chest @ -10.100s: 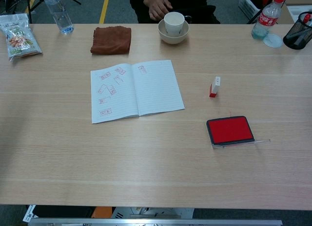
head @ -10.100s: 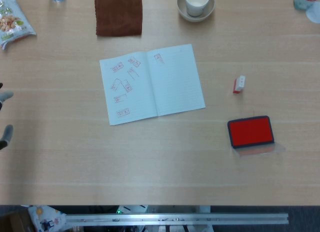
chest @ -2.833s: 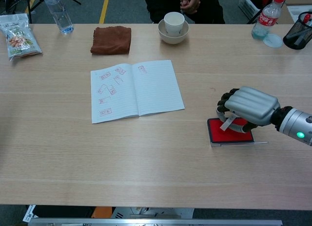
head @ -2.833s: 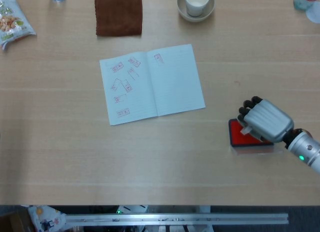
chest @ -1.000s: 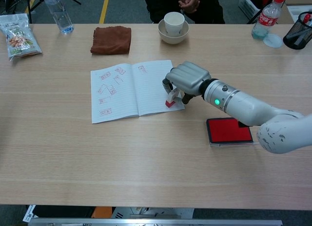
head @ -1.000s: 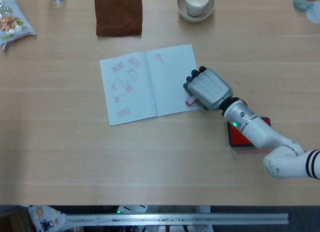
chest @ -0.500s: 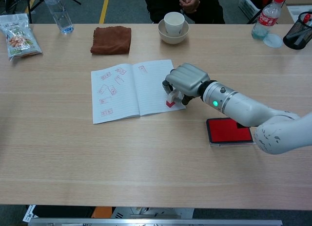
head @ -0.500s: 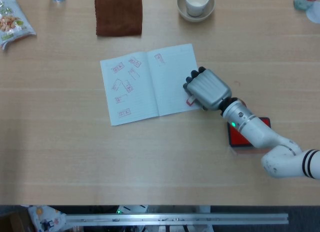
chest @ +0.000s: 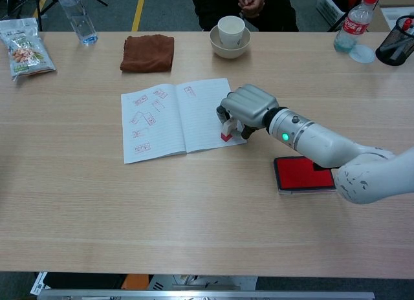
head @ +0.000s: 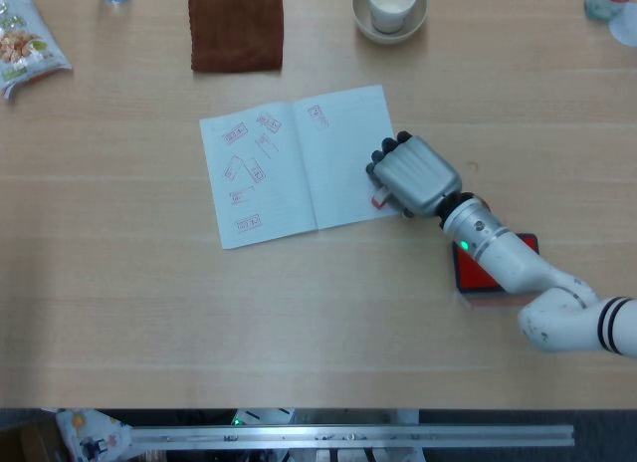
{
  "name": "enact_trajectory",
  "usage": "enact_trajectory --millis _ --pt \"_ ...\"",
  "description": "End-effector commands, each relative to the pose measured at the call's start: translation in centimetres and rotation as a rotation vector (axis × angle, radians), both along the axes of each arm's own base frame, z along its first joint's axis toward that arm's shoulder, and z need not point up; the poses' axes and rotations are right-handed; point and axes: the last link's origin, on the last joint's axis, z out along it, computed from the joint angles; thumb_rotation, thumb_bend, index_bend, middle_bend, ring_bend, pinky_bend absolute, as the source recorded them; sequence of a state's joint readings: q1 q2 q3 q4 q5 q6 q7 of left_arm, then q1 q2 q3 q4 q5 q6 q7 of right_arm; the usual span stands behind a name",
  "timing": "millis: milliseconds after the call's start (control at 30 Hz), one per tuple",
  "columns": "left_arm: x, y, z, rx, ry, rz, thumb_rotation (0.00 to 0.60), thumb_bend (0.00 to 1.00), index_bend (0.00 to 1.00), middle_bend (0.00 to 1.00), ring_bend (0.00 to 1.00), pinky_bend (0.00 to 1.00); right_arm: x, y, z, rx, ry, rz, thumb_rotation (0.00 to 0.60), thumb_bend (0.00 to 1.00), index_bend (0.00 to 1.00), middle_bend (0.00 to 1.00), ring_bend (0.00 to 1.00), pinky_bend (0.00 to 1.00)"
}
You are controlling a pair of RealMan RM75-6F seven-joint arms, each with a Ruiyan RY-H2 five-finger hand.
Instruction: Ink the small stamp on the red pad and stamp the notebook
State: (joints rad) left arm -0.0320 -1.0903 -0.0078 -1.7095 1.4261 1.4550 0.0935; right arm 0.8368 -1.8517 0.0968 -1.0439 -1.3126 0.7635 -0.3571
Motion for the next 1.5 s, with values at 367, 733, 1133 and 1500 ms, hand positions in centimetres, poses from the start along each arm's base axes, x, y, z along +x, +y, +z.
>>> enact_trajectory --millis 367,733,1133,1500 --pt "-0.1 0.0 0.1 0.002 -0.001 0.002 0.6 0.33 0.2 0.13 0.15 0.1 0.4 0.0 0.7 -0.007 -0.046 -0.008 0.6 0.39 0.65 0.45 0.29 0.32" --pt "0.3 0.0 0.0 -0.001 -0.001 -0.01 0.6 0.32 0.2 0.13 0.15 0.1 0.1 -0.6 5.4 -0.075 -0.116 -0.018 0.6 0.39 0.65 0.45 0.3 0.32" --pt "0.5 0.2 -0.4 -0.015 -0.005 -0.017 0.6 0.32 0.2 0.13 0.15 0.1 -4.2 -0.7 9.7 -0.14 -0.022 -0.069 0.6 0.39 0.65 0.45 0.3 0.32" --pt "0.5 0.1 -0.8 -0.031 -0.004 -0.016 0.6 0.32 0.2 0.13 0.15 0.1 -7.3 -0.3 10.5 -0.145 0.046 -0.116 0.6 0.39 0.65 0.45 0.3 0.32"
